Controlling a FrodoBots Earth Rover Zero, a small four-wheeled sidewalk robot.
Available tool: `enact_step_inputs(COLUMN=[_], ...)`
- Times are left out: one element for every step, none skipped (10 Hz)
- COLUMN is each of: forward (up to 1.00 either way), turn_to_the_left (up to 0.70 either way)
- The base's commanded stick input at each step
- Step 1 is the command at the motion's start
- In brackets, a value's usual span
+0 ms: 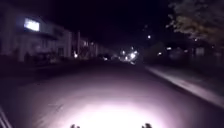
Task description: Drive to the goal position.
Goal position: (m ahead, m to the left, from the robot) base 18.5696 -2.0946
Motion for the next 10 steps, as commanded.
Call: enact_step_inputs(forward=[0.70,0.70,0.70,0.70,0.70,0.70,0.70,0.70,0.70,0.70], turn_to_the_left=[0.00,0.00,0.00,0.00,0.00,0.00,0.00,0.00,-0.02,-0.34])
